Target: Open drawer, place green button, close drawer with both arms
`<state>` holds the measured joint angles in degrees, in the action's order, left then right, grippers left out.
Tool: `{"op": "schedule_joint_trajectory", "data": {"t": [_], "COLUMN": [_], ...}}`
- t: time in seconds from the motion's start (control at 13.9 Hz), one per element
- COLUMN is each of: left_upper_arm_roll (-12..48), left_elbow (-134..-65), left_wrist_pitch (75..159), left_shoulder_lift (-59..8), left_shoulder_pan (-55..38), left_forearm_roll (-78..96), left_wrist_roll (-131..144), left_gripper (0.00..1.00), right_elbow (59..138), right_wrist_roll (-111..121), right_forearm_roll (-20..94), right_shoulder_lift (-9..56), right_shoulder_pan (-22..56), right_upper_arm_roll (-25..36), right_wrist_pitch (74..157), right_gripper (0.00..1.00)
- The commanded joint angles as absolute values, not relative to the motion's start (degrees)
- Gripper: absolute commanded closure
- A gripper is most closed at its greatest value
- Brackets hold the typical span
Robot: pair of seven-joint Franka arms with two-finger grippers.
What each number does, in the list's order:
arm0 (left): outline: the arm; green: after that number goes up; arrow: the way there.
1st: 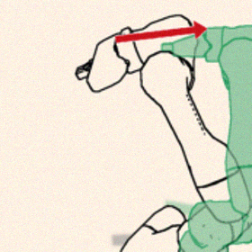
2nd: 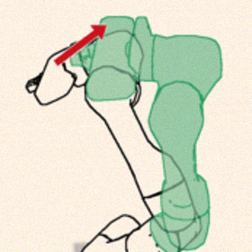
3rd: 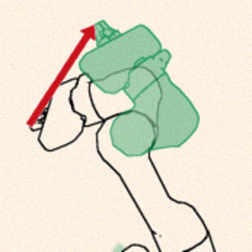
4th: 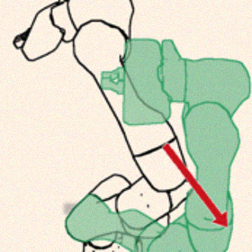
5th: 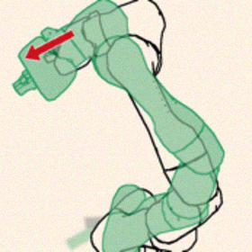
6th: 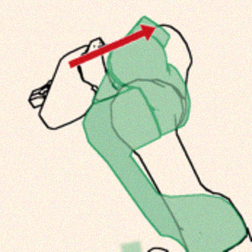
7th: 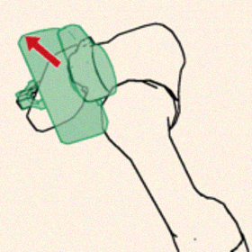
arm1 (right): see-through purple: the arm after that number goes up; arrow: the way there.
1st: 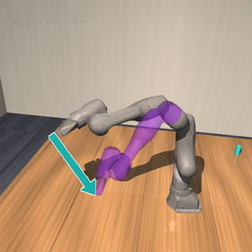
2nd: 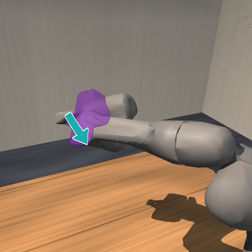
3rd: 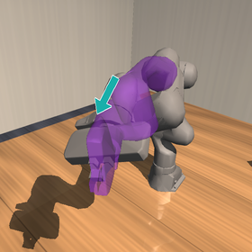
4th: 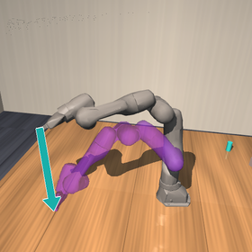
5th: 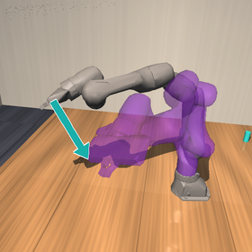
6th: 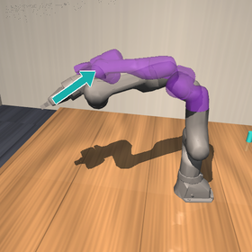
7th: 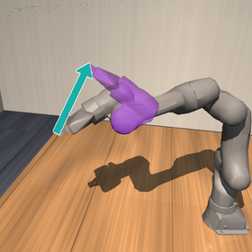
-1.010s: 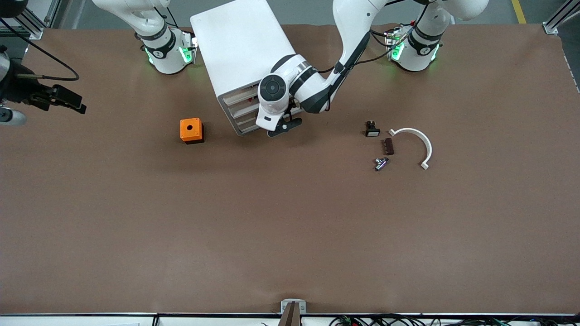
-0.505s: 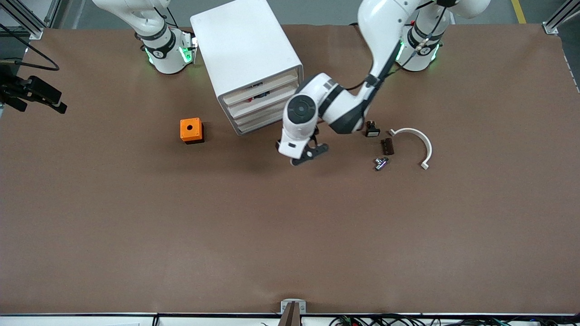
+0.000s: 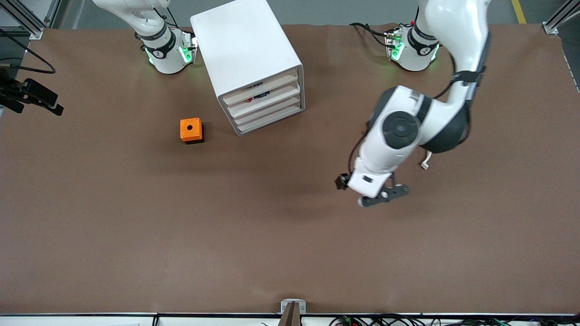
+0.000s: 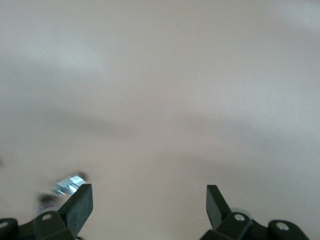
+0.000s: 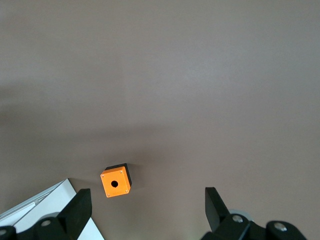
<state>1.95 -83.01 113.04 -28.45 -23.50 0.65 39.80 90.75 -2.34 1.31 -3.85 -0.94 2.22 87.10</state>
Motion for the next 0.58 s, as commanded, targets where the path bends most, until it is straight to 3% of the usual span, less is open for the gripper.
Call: {"op": "schedule_joint_trajectory", "data": {"t": [0.0,0.5], "left_upper_arm_roll": [2.5,2.5], "left_elbow": [-82.5,-82.6], "left_wrist_pitch": [107.4,89.2], "left_shoulder_lift": [-24.2,-10.1], "left_shoulder_pan": [-19.1,-6.5], "left_forearm_roll": [-0.4,-0.4], "left_wrist_roll": [31.4,12.0], "left_gripper": [0.00,0.00], "right_elbow": [89.5,88.8], "right_wrist_roll": [-1.3,-1.3], "right_forearm_roll": [0.4,0.6], "right_shoulder_lift": [-3.1,-3.0], "right_shoulder_pan": [-2.1,-2.7], "right_upper_arm_roll": [1.5,1.4], "right_wrist_pitch": [86.7,86.7], "right_gripper": [0.00,0.00]}}
